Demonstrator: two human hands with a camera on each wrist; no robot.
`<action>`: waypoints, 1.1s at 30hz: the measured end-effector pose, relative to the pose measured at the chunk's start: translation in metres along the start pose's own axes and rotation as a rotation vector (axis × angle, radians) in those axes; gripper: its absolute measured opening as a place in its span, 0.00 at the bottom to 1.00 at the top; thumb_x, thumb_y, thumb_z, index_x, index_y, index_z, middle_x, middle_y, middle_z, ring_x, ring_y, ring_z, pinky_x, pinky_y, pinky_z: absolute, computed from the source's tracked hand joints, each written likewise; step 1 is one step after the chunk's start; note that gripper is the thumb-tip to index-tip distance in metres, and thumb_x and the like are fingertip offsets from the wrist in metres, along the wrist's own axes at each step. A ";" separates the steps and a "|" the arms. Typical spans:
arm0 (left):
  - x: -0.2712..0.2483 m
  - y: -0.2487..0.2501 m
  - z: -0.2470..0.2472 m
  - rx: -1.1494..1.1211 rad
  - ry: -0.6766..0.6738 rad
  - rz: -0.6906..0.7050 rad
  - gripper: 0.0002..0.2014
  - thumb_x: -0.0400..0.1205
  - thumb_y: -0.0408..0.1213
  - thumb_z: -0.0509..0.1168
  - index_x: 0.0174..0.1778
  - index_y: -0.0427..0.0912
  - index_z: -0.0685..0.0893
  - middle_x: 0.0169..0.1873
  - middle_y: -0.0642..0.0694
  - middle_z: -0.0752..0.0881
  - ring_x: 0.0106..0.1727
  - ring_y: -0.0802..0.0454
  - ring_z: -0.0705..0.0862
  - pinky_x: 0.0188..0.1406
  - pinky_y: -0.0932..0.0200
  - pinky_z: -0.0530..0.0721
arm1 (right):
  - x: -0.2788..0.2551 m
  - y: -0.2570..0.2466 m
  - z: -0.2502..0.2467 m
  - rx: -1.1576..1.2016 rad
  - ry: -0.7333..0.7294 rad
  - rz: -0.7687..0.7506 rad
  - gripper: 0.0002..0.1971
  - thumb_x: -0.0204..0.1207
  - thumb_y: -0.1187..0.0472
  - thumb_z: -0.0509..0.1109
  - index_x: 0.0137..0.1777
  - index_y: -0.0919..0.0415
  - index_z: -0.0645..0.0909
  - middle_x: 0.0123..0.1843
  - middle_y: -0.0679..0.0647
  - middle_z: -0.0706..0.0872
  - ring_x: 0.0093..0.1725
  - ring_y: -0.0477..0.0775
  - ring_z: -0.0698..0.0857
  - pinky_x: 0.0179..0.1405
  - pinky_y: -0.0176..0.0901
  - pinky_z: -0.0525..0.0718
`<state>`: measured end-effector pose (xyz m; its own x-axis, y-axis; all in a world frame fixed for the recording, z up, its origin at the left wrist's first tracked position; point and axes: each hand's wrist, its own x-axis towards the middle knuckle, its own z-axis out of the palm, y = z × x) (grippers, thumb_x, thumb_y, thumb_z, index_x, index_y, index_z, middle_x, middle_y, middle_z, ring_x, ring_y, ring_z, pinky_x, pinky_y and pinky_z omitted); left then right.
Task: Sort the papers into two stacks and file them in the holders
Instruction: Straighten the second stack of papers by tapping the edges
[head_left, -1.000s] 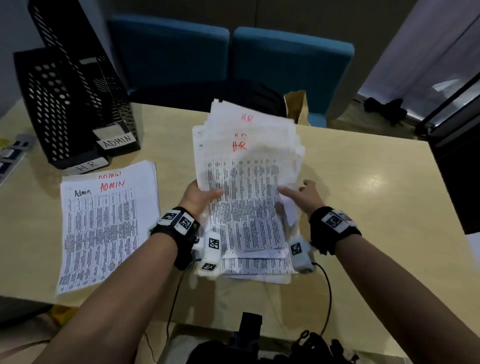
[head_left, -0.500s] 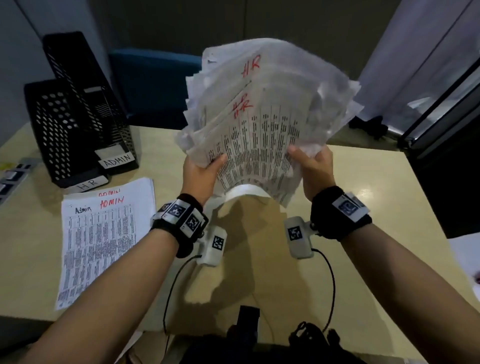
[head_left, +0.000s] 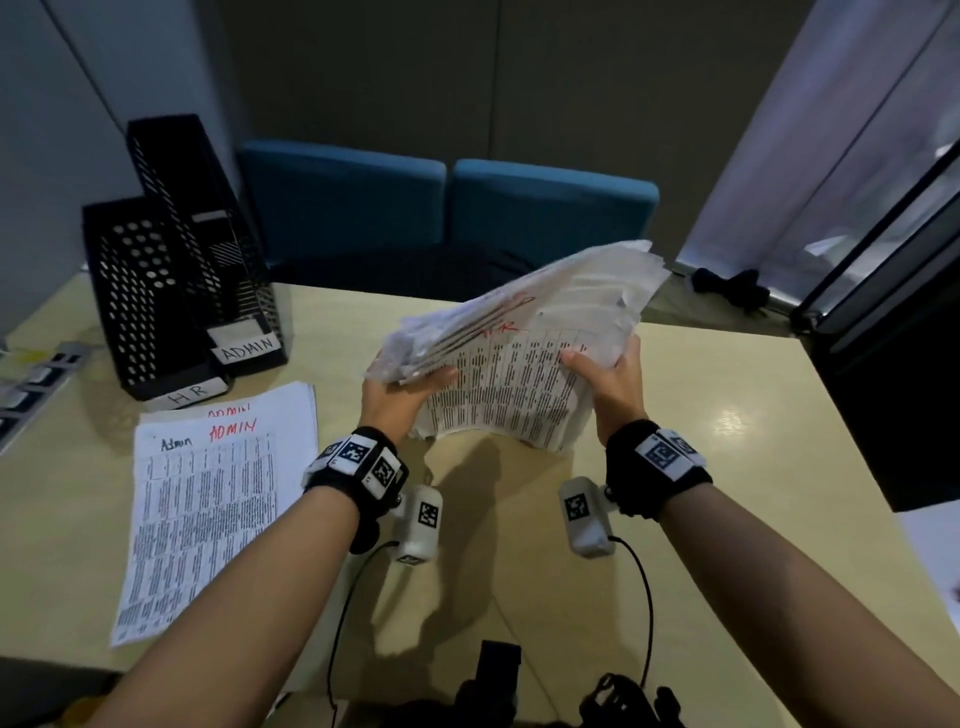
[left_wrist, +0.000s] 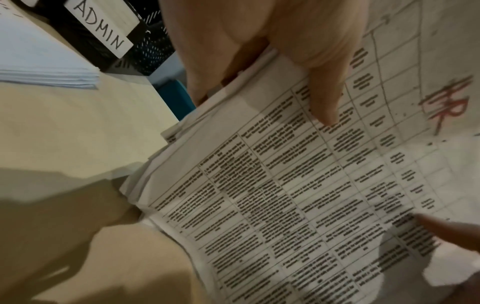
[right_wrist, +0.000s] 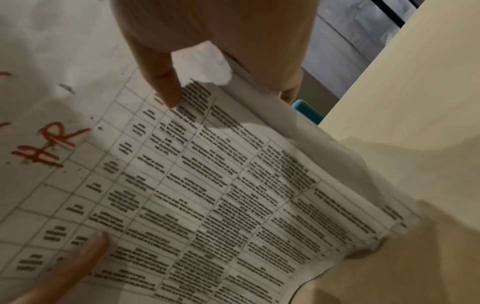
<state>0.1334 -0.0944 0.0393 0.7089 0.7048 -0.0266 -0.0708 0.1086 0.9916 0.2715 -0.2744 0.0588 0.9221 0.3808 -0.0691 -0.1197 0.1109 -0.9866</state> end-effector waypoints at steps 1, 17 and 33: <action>0.003 0.002 0.001 0.000 -0.012 0.005 0.17 0.71 0.23 0.77 0.46 0.50 0.88 0.44 0.51 0.92 0.48 0.55 0.90 0.49 0.59 0.89 | 0.002 -0.001 0.003 -0.015 0.027 -0.006 0.31 0.69 0.69 0.74 0.71 0.62 0.65 0.63 0.62 0.82 0.60 0.62 0.85 0.54 0.56 0.88; 0.005 0.012 -0.006 -0.096 0.003 -0.043 0.18 0.73 0.29 0.77 0.58 0.39 0.85 0.50 0.42 0.92 0.52 0.49 0.91 0.44 0.63 0.89 | -0.001 -0.024 0.008 -0.060 -0.085 -0.105 0.31 0.69 0.68 0.74 0.72 0.59 0.67 0.66 0.60 0.81 0.61 0.58 0.85 0.58 0.59 0.87; 0.020 0.012 -0.015 -0.048 -0.166 -0.099 0.21 0.72 0.24 0.76 0.62 0.28 0.83 0.51 0.35 0.91 0.54 0.40 0.90 0.44 0.59 0.89 | 0.009 -0.114 0.080 -1.720 -0.406 -0.782 0.35 0.75 0.47 0.64 0.82 0.50 0.59 0.73 0.51 0.75 0.79 0.56 0.67 0.77 0.74 0.50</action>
<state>0.1361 -0.0679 0.0491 0.8200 0.5638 -0.0985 -0.0257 0.2081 0.9778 0.2638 -0.2108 0.1825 0.4255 0.8879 0.1750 0.8817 -0.4503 0.1408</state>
